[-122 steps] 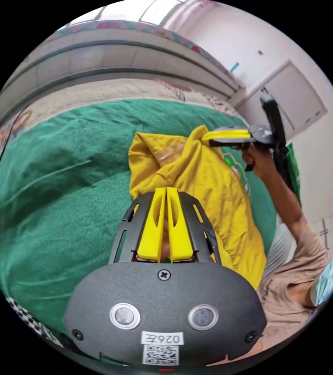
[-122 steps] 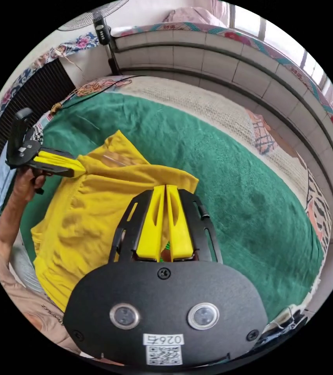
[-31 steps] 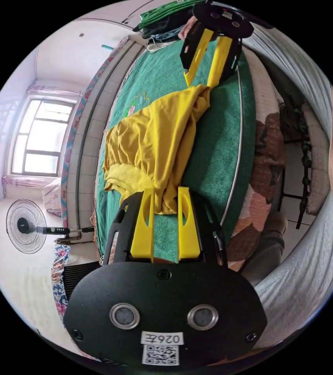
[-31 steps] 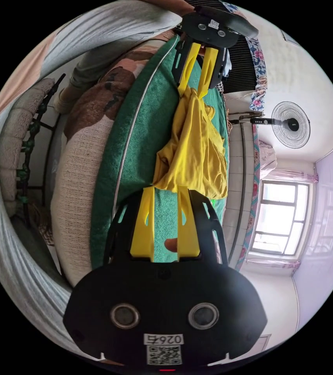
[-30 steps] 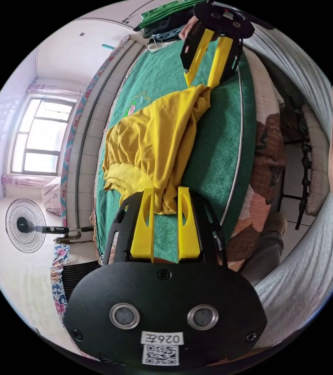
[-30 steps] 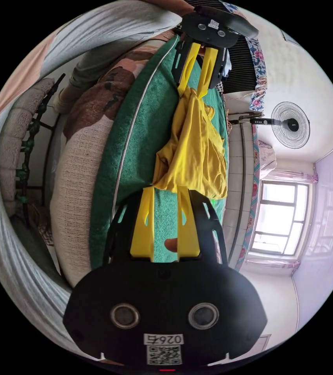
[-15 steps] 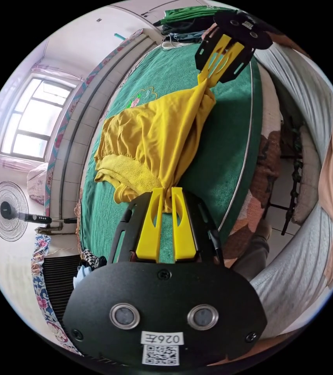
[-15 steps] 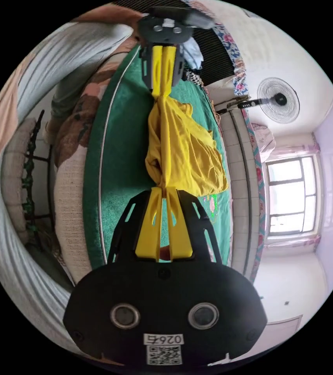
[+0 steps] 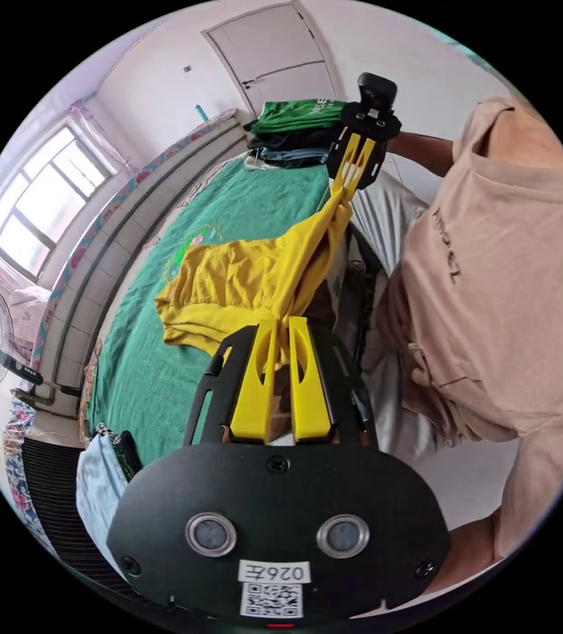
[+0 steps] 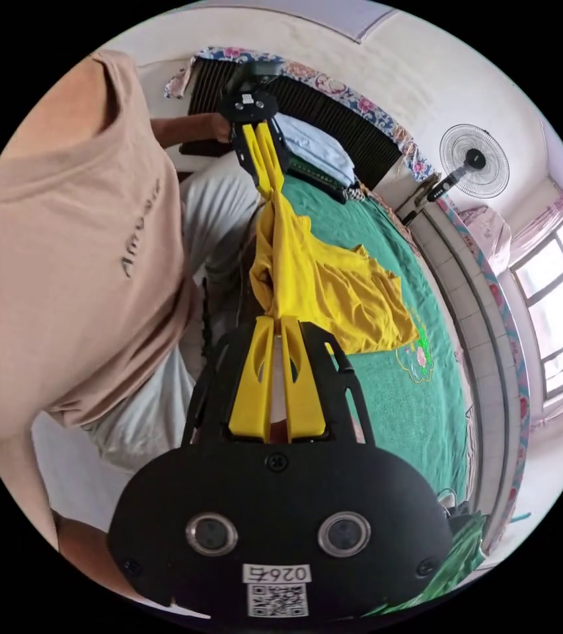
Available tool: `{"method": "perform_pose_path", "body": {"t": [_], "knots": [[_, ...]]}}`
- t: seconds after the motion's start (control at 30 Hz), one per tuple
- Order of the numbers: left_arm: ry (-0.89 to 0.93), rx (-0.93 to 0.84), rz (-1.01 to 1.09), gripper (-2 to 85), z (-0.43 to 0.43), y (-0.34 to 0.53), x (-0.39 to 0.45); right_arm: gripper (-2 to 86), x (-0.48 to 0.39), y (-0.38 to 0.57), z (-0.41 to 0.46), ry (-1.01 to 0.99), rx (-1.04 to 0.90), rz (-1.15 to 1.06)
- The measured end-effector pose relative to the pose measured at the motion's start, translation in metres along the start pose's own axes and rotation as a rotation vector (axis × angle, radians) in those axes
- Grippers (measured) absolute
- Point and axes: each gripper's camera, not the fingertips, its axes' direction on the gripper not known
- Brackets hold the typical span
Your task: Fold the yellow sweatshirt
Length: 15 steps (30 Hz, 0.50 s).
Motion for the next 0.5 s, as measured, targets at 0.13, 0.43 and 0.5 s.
{"method": "perform_pose_path", "body": {"t": [0.13,0.43,0.5], "knots": [[-0.066,0.082,0.031,1.6,-0.011,0.011,0.007,-1.5,0.008,0.043,-0.001,0.015,0.109,0.049],[-0.039,0.077,-0.033,-0.1,0.131,0.008,-0.135,-1.4,0.196,0.139,0.174,-0.13,0.125,0.455],[0.036,0.055,-0.101,-0.2,0.182,0.012,-0.175,-1.4,0.235,0.155,0.233,-0.179,0.071,0.537]]}}
